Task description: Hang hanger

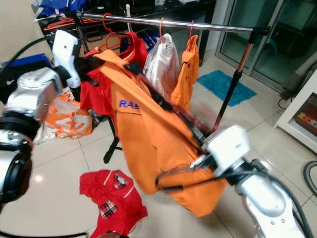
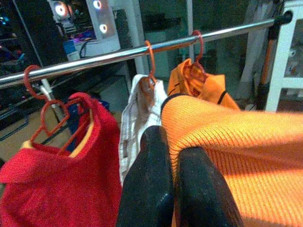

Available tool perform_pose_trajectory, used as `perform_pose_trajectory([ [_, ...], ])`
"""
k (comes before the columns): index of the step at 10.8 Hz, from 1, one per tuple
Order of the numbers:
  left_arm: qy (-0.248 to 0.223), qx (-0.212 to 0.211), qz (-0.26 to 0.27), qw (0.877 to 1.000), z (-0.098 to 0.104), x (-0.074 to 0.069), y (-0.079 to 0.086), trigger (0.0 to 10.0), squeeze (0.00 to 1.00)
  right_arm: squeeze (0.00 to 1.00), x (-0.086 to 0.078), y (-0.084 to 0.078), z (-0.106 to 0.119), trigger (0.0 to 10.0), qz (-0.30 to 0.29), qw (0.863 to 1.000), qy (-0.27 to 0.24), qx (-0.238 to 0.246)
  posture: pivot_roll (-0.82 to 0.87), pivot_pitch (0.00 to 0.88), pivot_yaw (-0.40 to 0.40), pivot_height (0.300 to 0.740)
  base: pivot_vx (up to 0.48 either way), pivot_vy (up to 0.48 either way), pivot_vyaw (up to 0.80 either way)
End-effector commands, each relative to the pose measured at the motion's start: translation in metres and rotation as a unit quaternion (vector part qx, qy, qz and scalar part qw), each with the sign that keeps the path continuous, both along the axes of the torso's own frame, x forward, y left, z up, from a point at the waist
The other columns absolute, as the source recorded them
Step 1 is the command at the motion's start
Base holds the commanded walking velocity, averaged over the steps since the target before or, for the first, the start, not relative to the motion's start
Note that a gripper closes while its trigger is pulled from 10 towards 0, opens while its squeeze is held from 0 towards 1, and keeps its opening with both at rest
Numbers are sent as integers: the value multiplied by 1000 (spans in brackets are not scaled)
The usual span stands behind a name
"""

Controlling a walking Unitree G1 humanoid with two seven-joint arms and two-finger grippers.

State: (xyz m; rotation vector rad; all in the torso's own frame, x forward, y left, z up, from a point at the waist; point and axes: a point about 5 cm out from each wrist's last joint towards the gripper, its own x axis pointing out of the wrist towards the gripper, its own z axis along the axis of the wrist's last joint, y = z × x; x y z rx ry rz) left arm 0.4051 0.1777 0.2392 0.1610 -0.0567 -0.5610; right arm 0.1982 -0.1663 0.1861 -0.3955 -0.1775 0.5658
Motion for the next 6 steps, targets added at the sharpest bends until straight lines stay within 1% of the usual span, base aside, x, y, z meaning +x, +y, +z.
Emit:
perform_pose_trajectory([
  [1,-47,-24,32,998,36,3,15,0,0,0,-2,-4,-1,10000,-3,1000,-1,-28,-184,0,80,740,0,0,0],
  [2,-57,-15,14,998,48,5,7,0,0,0,-1,-1,-7,10000,7,998,3,-65,-184,0,84,740,0,0,0],
  [3,-54,-3,2,999,52,6,2,0,0,0,2,1,-7,10000,2,998,-1,-65,-183,0,87,740,0,0,0],
  [5,-33,18,-46,998,45,5,-12,0,0,0,9,7,-5,10000,11,997,-9,-79,-186,0,92,740,0,0,0],
  [6,-17,33,-82,996,36,4,-23,0,0,0,18,13,-2,10000,15,995,-21,-95,-185,0,92,740,0,0,0],
])
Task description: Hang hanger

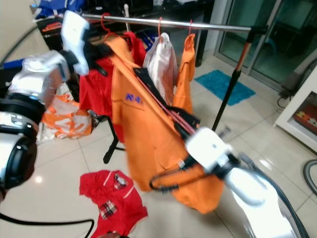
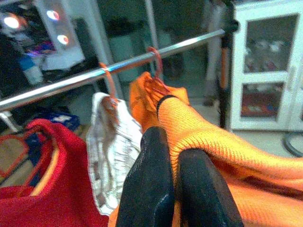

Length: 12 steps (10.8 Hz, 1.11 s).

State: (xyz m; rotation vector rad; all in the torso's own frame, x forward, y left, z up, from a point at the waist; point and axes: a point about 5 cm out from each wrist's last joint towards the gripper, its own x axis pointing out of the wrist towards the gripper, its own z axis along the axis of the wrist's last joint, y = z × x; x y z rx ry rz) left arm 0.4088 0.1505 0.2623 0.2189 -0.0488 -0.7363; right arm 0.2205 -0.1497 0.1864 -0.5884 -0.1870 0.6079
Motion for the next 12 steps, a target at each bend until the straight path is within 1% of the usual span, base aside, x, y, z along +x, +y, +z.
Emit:
perform_pose_trajectory([
  [1,-8,16,-9,1000,2,-1,-6,0,0,0,7,7,2,10000,1,1000,-3,-4,-185,0,89,740,0,0,0],
  [2,-9,27,-7,1000,-4,0,-10,0,0,0,16,16,11,10000,0,1000,-13,20,-185,0,87,740,0,0,0],
  [3,-16,27,2,1000,-2,0,-8,0,0,0,16,16,7,10000,14,1000,5,3,-182,0,82,740,0,0,0],
  [4,-23,22,17,999,2,1,-4,0,0,0,12,16,1,10000,37,999,23,-23,-183,0,83,740,0,0,0],
  [5,-24,11,41,999,5,3,3,0,0,0,9,14,-7,10000,60,996,39,-55,-185,0,87,740,0,0,0],
  [6,-26,16,52,998,7,4,7,0,0,0,6,11,-12,10000,80,992,47,-81,-184,0,88,740,0,0,0],
  [7,-26,18,55,998,8,4,10,0,0,0,5,4,-13,10000,87,990,48,-96,-184,0,90,740,0,0,0],
  [9,-17,28,49,998,4,4,12,0,0,0,2,-7,-6,10000,105,991,40,-67,-182,0,100,740,0,0,0],
  [11,-6,29,57,998,-4,4,13,0,0,0,0,-14,6,10000,131,990,34,-47,-175,0,104,740,0,0,0],
  [12,-1,26,58,998,-6,4,13,0,0,0,2,-16,12,10000,123,992,30,-17,-175,0,103,740,0,0,0],
])
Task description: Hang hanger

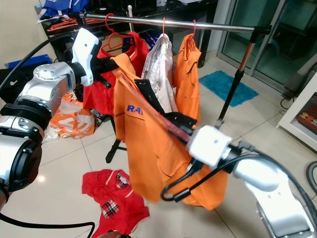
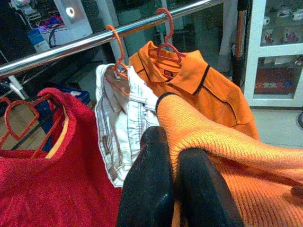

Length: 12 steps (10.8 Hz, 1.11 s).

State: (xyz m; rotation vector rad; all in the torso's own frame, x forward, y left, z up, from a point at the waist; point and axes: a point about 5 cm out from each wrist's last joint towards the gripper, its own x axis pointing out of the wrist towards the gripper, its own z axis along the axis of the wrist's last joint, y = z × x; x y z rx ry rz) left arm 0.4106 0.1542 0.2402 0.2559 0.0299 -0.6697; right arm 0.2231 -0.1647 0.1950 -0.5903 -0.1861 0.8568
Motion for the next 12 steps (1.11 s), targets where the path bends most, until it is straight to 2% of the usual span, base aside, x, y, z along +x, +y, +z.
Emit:
perform_pose_trajectory([
  [1,-27,-15,33,999,16,2,14,0,0,0,2,-7,2,10000,-12,1000,5,5,-177,0,102,740,0,0,0],
  [2,-36,-56,55,996,22,2,24,0,0,0,5,-18,-3,10000,-58,998,27,12,-178,0,101,740,0,0,0],
  [3,-49,-120,51,990,31,1,31,0,0,0,5,-28,-9,10000,-90,995,48,13,-181,0,98,740,0,0,0],
  [4,-50,-158,61,984,35,0,39,0,0,0,3,-33,-10,10000,-100,993,52,27,-178,0,95,740,0,0,0],
  [5,-44,-176,79,980,34,0,46,0,0,0,0,-36,-7,10000,-108,991,51,63,-178,0,94,740,0,0,0],
  [7,-14,-150,88,985,18,0,45,0,0,0,-9,-26,13,10000,-65,986,40,150,-164,0,86,740,0,0,0],
  [8,12,-120,102,987,4,1,40,0,0,0,-13,-15,26,10000,-26,980,36,195,-165,0,89,740,0,0,0],
  [9,23,-108,125,986,-4,3,37,0,0,0,-19,-3,33,10000,12,976,47,212,-169,0,94,740,0,0,0],
  [10,26,-116,118,986,-4,3,32,0,0,0,-19,0,35,10000,12,974,47,223,-172,0,95,740,0,0,0],
  [11,34,-117,64,990,-6,2,18,0,0,0,-2,-4,47,10000,-66,960,8,274,-176,0,95,740,0,0,0],
  [12,41,-114,20,992,-8,-1,7,0,0,0,8,-8,56,10000,-112,941,-16,318,-177,0,96,740,0,0,0],
])
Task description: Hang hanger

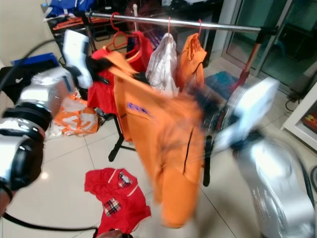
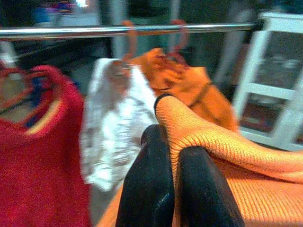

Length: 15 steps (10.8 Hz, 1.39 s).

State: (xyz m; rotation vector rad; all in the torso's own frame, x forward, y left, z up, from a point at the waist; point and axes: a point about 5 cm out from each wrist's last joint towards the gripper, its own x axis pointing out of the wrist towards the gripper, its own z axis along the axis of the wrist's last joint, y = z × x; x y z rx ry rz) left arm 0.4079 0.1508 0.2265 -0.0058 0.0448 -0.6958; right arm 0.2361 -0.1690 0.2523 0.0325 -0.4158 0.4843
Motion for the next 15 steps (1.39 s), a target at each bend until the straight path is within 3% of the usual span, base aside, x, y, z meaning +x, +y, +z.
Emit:
perform_pose_trajectory([
  [1,-11,-6,-40,999,7,-3,-8,0,0,0,4,-8,2,10000,-44,999,9,27,-173,0,88,740,0,0,0],
  [2,-28,-54,-123,991,21,-13,-37,0,0,0,8,-2,-7,10000,-67,997,19,28,-172,0,76,740,0,0,0],
  [3,-33,-76,-162,983,28,-22,-55,0,0,0,11,2,-10,10000,-92,996,19,5,-172,0,72,740,0,0,0],
  [4,-25,-135,-177,975,38,-27,-86,0,0,0,20,21,-22,10000,-92,982,-23,-162,-172,0,66,740,0,0,0],
  [5,-15,-165,-188,968,43,-29,-107,0,0,0,33,20,-20,10000,-124,992,3,-28,-179,0,74,740,0,0,0],
  [6,-16,-132,-202,970,37,-35,-119,0,0,0,48,8,-10,10000,-168,979,26,109,-184,0,85,740,0,0,0],
  [7,-12,-97,-185,978,26,-35,-114,0,0,0,54,-10,3,10000,-214,967,22,135,-191,0,98,740,0,0,0],
  [8,-14,-75,-116,990,20,-36,-83,0,0,0,53,-29,0,10000,-269,963,30,9,-199,0,100,740,0,0,0],
  [9,-23,-62,-72,995,17,-36,-65,0,0,0,51,-36,-2,10000,-281,959,42,-24,-204,0,99,740,0,0,0],
  [10,-41,-29,18,999,7,-37,-35,0,0,0,47,-40,-9,10000,-279,955,66,-78,-202,0,85,740,0,0,0],
  [11,-49,-19,73,996,0,-40,-18,1843,0,0,44,-37,-15,10000,-261,959,99,-59,-203,0,84,740,0,0,0],
  [12,-45,-3,133,990,-13,-49,-5,10000,0,0,40,-28,-23,10000,-249,959,133,-15,-205,0,80,740,0,0,-800],
  [13,-39,0,154,987,-23,-63,-8,10000,0,0,37,-22,-29,10000,-265,952,146,42,-204,0,78,740,0,0,-800],
  [14,-61,16,148,987,-29,-77,-12,10000,0,0,34,-11,-27,10000,-262,952,142,69,-209,0,81,740,0,0,-800],
  [15,-55,8,143,988,-35,-84,-12,10000,0,0,33,-6,-25,10000,-257,948,158,104,-209,0,82,740,0,0,-800],
])
